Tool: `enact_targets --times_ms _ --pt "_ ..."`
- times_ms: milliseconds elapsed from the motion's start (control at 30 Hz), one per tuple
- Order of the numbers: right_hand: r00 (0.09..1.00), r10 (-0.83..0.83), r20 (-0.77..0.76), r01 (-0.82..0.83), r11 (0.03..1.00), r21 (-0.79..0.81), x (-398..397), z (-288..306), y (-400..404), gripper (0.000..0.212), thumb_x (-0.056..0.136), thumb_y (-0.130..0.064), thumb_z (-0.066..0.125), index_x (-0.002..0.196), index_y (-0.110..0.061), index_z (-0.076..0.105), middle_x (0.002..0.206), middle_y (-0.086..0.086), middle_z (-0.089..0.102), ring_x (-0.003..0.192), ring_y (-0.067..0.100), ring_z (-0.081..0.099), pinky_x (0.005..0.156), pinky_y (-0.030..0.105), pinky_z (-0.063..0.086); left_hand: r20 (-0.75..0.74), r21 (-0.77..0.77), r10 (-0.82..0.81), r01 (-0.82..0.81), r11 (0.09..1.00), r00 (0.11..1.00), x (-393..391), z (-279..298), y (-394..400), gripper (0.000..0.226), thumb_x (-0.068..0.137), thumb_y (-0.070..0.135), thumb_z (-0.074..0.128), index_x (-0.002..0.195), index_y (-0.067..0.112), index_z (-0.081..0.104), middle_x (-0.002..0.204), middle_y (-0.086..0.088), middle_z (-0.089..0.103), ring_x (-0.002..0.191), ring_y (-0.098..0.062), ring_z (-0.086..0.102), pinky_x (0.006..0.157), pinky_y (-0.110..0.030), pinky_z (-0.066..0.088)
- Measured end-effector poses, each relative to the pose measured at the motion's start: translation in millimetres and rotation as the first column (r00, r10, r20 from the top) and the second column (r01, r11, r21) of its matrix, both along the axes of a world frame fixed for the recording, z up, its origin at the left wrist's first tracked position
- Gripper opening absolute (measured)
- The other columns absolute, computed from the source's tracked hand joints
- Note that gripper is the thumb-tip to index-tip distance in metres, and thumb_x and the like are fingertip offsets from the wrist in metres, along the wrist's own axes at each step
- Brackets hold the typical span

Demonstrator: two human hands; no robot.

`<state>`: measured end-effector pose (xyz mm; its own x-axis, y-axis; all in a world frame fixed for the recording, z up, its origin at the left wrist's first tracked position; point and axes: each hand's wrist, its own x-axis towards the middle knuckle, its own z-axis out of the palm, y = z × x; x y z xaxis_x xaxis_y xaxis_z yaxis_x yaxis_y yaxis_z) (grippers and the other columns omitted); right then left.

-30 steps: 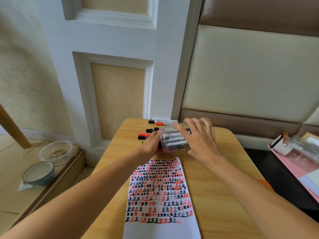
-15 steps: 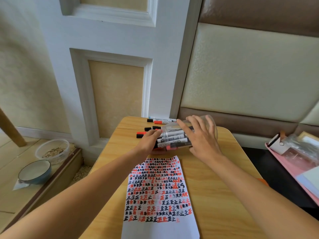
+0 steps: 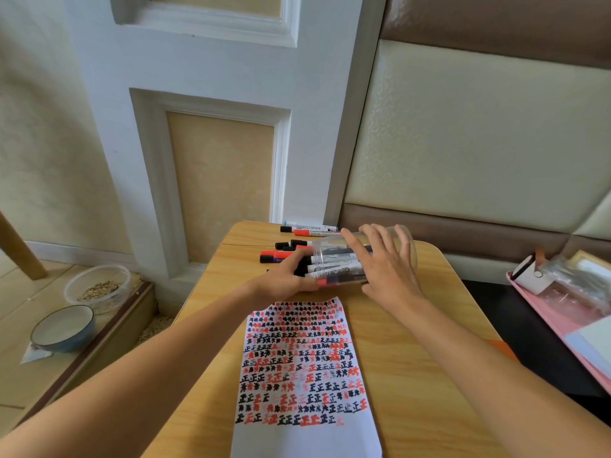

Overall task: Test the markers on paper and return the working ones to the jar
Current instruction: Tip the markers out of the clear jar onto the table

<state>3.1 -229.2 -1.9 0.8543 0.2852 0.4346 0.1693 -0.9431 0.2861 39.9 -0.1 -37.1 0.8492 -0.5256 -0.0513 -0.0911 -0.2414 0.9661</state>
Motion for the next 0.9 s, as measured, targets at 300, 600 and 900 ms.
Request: enact_targets --times_ms 300,600,900 --pt "0.997 0.055 -0.048 -0.053 0.998 0.034 2.4 -4.6 -4.2 0.123 0.064 -0.028 0.091 0.161 -0.03 0.016 0.156 0.007 0.032 0.147 0.028 0.027 0.124 0.055 0.009 0.349 0.278 -0.076 -0.026 0.96 0.934 7.8 4.0 -4.2 0.09 0.073 0.034 0.09 0.149 0.029 0.043 0.137 0.007 0.06 0.127 -0.014 0.054 0.109 -0.034 0.045" --pt "0.997 0.043 -0.057 -0.042 0.999 0.031 1.1 -3.0 -12.3 0.123 0.065 -0.025 0.09 0.161 -0.031 0.014 0.156 0.007 0.03 0.148 0.027 0.024 0.124 0.054 0.008 0.506 0.362 -0.066 -0.142 0.921 0.86 13.1 3.0 15.1 0.052 0.09 0.023 0.076 0.136 0.025 0.053 0.118 0.012 0.061 0.1 -0.003 0.061 0.086 -0.021 0.053" --pt "0.997 0.03 -0.078 -0.026 0.998 0.05 -0.2 -8.0 -14.2 0.125 0.066 -0.028 0.09 0.162 -0.032 0.009 0.157 0.006 0.029 0.148 0.027 0.024 0.125 0.053 0.007 0.594 0.4 -0.078 -0.21 0.892 0.8 3.4 -18.6 5.4 0.07 0.087 0.043 0.077 0.147 0.024 0.045 0.144 -0.001 0.047 0.123 -0.017 0.047 0.103 -0.035 0.045"
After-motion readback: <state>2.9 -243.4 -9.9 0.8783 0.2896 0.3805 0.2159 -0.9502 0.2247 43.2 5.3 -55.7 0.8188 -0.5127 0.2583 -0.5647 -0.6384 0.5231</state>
